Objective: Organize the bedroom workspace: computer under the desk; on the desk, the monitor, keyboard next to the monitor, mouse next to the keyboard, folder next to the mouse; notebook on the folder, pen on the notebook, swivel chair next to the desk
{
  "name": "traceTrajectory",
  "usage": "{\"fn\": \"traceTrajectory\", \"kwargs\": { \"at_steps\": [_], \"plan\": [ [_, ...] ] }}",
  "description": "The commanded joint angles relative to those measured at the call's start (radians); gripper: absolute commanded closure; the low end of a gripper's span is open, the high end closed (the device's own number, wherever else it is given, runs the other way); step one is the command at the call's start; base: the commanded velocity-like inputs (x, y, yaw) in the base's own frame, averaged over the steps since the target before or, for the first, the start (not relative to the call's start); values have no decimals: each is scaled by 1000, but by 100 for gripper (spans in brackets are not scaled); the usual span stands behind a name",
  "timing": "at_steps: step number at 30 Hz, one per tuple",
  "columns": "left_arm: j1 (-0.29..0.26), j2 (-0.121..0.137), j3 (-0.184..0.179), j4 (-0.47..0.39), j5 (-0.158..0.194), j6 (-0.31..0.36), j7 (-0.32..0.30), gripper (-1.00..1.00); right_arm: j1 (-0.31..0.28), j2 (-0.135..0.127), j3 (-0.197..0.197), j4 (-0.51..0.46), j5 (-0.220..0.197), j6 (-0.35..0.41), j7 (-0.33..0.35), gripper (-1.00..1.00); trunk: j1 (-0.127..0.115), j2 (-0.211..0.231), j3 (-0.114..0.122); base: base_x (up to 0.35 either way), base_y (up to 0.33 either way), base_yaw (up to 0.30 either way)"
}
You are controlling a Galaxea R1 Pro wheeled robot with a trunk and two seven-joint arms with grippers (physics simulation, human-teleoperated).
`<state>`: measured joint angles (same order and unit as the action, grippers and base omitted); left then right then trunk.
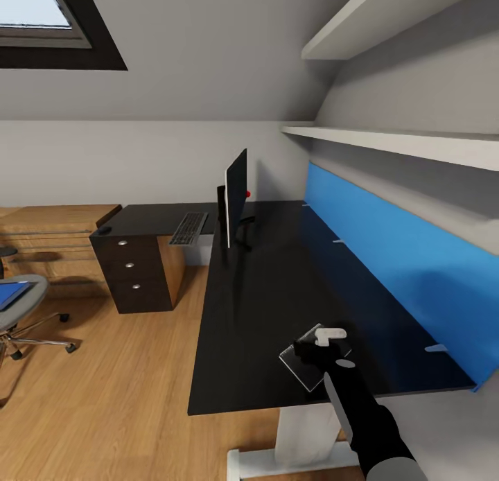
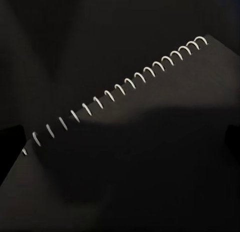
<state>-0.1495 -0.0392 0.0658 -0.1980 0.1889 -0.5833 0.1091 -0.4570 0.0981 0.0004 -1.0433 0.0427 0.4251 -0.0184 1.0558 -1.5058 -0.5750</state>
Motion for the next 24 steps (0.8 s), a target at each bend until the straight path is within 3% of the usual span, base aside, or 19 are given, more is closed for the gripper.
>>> {"fn": "traceTrajectory", "kwargs": {
  "at_steps": [1,13,24],
  "plan": [
    [-1,-1,6,0,-3,-3,0,-100,0,0,-1,42,8,6,-3,-100,0,0,-1,-15,-12,0],
    [-1,-1,7,0,-3,-3,0,-100,0,0,-2,42,8,6,-3,-100,0,0,-1,-119,-119,0],
    [-1,-1,6,0,-3,-3,-1,-100,0,0,-2,42,8,6,-3,-100,0,0,-1,-23,-23,0]
  ]
}}
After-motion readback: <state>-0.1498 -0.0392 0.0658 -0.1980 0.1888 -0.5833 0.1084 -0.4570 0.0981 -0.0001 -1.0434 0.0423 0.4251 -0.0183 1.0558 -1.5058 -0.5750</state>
